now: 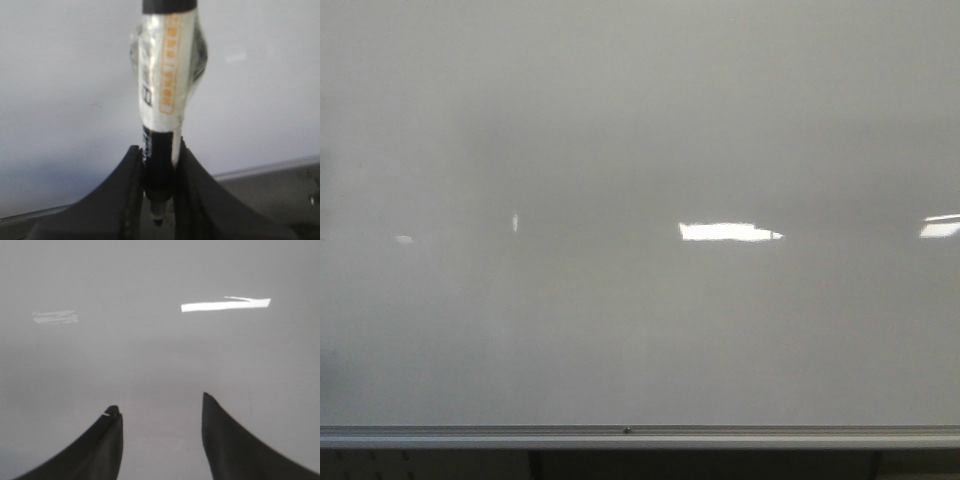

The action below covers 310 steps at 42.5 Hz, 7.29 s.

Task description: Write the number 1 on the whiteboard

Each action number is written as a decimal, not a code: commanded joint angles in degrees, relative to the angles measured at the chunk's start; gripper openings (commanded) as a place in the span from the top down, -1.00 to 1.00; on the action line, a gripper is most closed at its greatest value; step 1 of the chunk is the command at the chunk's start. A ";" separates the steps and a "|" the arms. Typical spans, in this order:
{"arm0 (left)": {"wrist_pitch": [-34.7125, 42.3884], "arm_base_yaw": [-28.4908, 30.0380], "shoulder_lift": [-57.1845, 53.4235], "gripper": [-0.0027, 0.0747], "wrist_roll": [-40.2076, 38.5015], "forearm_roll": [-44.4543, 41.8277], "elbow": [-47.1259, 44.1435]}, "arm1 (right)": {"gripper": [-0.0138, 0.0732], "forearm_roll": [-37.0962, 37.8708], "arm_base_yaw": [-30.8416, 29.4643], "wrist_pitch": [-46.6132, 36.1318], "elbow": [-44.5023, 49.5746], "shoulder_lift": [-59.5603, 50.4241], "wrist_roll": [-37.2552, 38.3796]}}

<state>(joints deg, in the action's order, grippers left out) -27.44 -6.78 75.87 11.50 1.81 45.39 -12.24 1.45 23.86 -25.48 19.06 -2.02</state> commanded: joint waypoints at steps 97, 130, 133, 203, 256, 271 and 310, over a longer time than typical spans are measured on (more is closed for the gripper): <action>-45.57 -20.15 -3.10 0.98 49.61 44.34 8.10 | 0.51 -60.00 24.86 48.21 -36.68 63.89 -39.63; -42.37 -20.15 -3.10 -0.61 49.61 49.29 9.69 | 0.88 -45.11 23.69 39.17 -35.83 56.28 -33.40; -42.37 -20.15 -3.10 -0.61 49.61 49.15 11.24 | 0.88 -40.95 23.28 35.74 -34.43 53.34 -30.88; 11.03 -3.69 -44.28 0.98 7.82 15.62 -13.70 | 0.88 -23.24 23.00 -23.86 -25.21 50.90 -20.54; 11.03 -3.69 -44.28 0.98 7.82 15.62 -13.70 | 0.88 -20.92 17.36 -18.07 -29.64 59.05 -21.06; 11.03 -3.69 -44.28 0.98 7.82 15.62 -13.70 | 0.88 -20.92 17.36 -14.68 -27.36 60.88 -21.06; 7.23 -15.54 -41.97 -0.62 13.82 16.92 -12.46 | 0.88 -18.99 17.66 34.52 -43.63 46.12 -26.84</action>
<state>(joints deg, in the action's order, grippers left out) -22.68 -18.83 32.46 25.00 17.35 30.21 -27.29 19.22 58.90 -67.17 66.19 -25.35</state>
